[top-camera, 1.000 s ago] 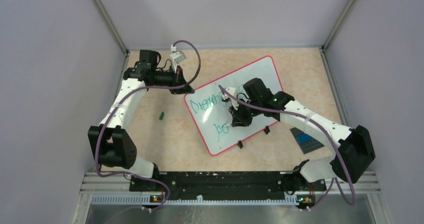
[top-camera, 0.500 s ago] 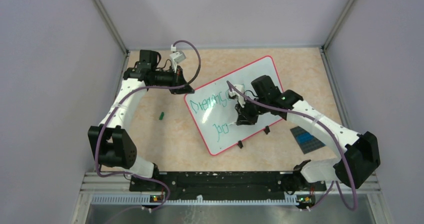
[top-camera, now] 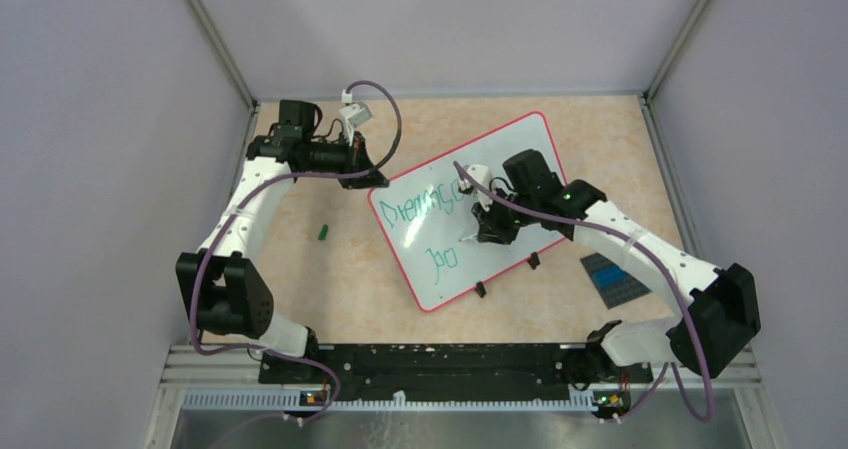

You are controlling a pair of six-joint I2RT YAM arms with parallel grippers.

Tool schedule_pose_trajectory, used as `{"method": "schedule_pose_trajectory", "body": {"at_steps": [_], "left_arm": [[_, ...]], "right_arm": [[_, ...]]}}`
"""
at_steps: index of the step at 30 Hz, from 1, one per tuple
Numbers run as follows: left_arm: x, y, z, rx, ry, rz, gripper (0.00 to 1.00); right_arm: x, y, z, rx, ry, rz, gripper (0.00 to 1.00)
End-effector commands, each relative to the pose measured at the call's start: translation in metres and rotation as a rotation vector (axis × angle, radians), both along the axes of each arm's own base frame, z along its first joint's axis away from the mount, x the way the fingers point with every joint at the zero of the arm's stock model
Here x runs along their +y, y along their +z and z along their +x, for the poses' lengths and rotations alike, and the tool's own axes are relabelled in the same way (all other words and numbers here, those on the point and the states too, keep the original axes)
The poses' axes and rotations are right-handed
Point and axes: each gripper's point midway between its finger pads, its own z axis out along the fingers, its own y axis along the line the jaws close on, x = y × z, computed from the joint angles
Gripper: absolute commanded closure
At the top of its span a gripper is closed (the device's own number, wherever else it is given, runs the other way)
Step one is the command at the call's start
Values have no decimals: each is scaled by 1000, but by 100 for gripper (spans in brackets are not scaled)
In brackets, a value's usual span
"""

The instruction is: Write a sentence on the whiteboard

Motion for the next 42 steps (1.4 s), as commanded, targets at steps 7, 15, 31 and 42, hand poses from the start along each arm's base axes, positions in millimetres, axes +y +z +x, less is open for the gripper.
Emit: {"method": "schedule_pose_trajectory", "body": {"at_steps": [7, 15, 31, 42], "left_arm": [[-1, -21, -13, 51, -13, 56, 100], [0, -21, -14, 48, -11, 61, 100], [-1, -23, -13, 58, -14, 59, 100], [-1, -24, -14, 57, -12, 59, 100]], "right_arm": [[3, 5, 21, -54, -54, 13, 100], [13, 1, 15, -20, -16, 30, 100], [-5, -20, -3, -7, 13, -47, 100], [-22, -30, -3, 7, -26, -75, 100]]}}
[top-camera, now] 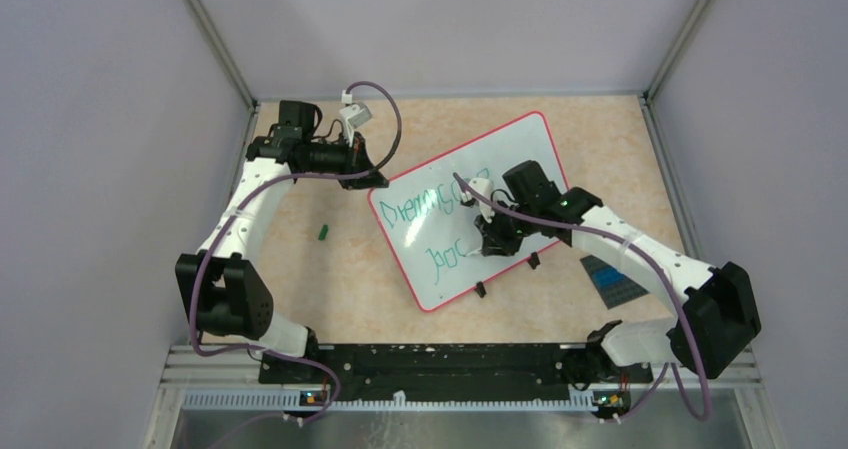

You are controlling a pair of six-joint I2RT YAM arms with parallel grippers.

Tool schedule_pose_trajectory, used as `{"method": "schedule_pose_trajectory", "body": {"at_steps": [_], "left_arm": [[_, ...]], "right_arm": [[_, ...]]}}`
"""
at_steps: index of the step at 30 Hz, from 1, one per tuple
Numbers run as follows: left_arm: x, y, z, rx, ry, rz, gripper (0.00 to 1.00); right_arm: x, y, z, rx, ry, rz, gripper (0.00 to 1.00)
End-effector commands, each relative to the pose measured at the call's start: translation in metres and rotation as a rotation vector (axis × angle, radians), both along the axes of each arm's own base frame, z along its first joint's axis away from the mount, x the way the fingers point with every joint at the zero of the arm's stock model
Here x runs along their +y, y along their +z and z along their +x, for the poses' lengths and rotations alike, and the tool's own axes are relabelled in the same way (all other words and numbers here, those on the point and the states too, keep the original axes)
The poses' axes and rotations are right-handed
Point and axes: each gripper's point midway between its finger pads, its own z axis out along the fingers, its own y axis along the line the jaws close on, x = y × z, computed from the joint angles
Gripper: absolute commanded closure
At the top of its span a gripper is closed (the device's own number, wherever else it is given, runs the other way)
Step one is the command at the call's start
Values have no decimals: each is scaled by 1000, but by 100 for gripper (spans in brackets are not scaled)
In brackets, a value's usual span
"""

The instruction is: Write a sentence on the whiteboard

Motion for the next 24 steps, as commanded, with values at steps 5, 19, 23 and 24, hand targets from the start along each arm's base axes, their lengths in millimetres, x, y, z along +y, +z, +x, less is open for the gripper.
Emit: {"method": "schedule_pose_trajectory", "body": {"at_steps": [5, 19, 23, 24], "left_arm": [[-2, -23, -13, 67, -15, 52, 100], [-1, -22, -14, 57, -8, 58, 100], [-1, -22, -13, 60, -9, 56, 100], [-1, -21, -14, 60, -10, 55, 100]], "right_arm": [[-10, -6, 6, -35, -14, -23, 100], [27, 13, -1, -33, 56, 52, 100], [23, 27, -8, -41, 64, 83, 100], [20, 30, -9, -38, 59, 88, 100]]}}
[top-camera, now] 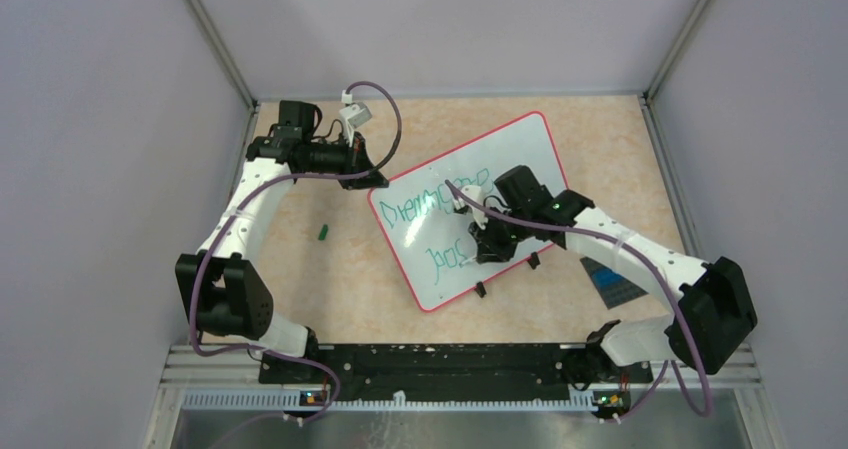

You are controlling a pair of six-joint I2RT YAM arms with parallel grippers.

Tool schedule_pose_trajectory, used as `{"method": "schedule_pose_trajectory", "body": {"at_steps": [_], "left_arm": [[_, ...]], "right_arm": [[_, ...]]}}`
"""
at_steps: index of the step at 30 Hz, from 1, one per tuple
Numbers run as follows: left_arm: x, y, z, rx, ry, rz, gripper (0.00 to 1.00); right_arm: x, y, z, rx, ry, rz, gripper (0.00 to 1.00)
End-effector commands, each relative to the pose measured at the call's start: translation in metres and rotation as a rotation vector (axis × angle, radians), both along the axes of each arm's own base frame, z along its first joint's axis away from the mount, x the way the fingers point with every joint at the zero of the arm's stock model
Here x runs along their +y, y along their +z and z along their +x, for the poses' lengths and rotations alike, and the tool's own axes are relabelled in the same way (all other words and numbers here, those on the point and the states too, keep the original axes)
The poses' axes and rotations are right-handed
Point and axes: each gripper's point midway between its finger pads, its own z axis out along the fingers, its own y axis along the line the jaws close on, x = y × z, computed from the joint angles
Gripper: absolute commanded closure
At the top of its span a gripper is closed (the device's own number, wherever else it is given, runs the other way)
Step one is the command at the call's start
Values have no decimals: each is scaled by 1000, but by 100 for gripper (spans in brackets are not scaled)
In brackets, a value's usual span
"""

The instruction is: Write a sentence on the whiteboard

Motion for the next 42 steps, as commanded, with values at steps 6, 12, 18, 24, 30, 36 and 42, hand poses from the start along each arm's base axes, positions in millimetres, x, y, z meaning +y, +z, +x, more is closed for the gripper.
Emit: {"method": "schedule_pose_trajectory", "body": {"at_steps": [6, 12, 18, 24, 30, 36, 42], "left_arm": [[-2, -22, -13, 63, -14, 52, 100], [-2, -23, -13, 65, -15, 51, 100], [-1, -22, -14, 60, -13, 53, 100], [-1, -22, -14, 60, -13, 54, 100], [-1, -22, -14, 60, -12, 54, 100], [-1, -22, -14, 58, -12, 56, 100], [-2, -23, -13, 64, -14, 52, 100]], "right_arm": [[-14, 49, 24, -94, -65, 109, 100], [-19, 52, 45, -123, -125, 99, 100], [-15, 51, 56, -133, -153, 101, 100], [-8, 49, 57, -113, -135, 107, 100], [-3, 43, 48, -104, -99, 94, 100], [-10, 31, 39, -98, -78, 53, 100], [-20, 24, 36, -113, -83, 19, 100]]}}
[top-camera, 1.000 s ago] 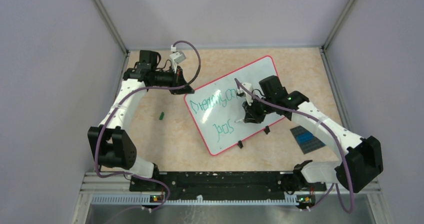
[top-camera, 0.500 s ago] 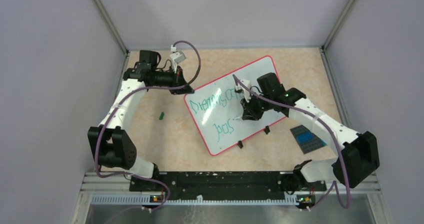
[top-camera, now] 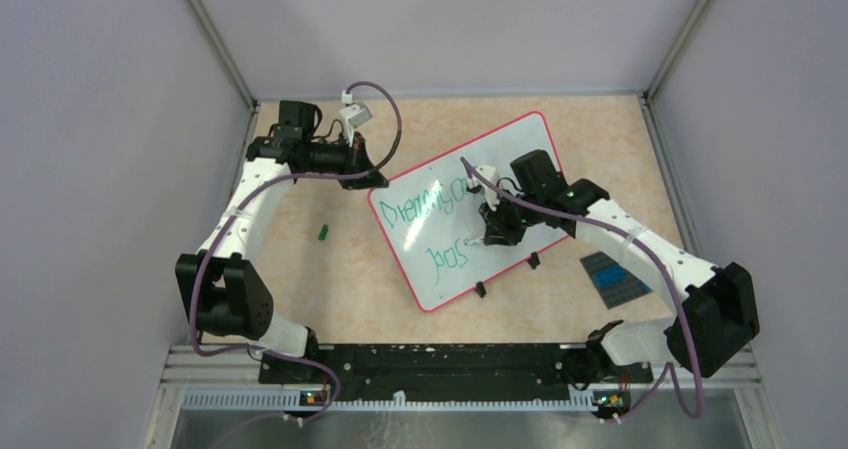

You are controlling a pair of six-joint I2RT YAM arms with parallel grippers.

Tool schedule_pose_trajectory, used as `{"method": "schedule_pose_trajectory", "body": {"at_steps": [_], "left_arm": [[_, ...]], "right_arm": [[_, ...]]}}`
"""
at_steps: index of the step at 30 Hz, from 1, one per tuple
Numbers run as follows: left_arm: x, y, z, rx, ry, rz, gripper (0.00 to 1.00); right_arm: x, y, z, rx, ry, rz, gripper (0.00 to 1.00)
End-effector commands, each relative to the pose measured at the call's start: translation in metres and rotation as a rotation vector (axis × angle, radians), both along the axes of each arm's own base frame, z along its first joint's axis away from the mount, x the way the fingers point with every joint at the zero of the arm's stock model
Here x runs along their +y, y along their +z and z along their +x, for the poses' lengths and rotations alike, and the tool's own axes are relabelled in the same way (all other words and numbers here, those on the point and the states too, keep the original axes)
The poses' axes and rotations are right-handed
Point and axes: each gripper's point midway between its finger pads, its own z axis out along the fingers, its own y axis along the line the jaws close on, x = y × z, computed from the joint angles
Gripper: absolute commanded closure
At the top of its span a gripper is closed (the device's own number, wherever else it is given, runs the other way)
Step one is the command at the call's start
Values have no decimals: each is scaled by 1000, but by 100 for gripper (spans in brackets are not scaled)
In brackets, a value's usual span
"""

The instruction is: Write a sentence on the whiteboard

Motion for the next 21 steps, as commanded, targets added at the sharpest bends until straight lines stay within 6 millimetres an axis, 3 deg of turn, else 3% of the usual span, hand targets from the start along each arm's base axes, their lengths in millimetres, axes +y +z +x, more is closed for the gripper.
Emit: {"method": "schedule_pose_trajectory", "body": {"at_steps": [1, 12, 21], "left_arm": [[-2, -23, -13, 66, -14, 54, 100], [-1, -25, -14, 70, -12, 56, 100], [-1, -25, -14, 70, -14, 55, 100]], "right_arm": [[-7, -2, 2, -56, 5, -30, 100], [-27, -13, 4, -53, -29, -79, 100], [-22, -20, -6, -8, -8, -56, 100]]}}
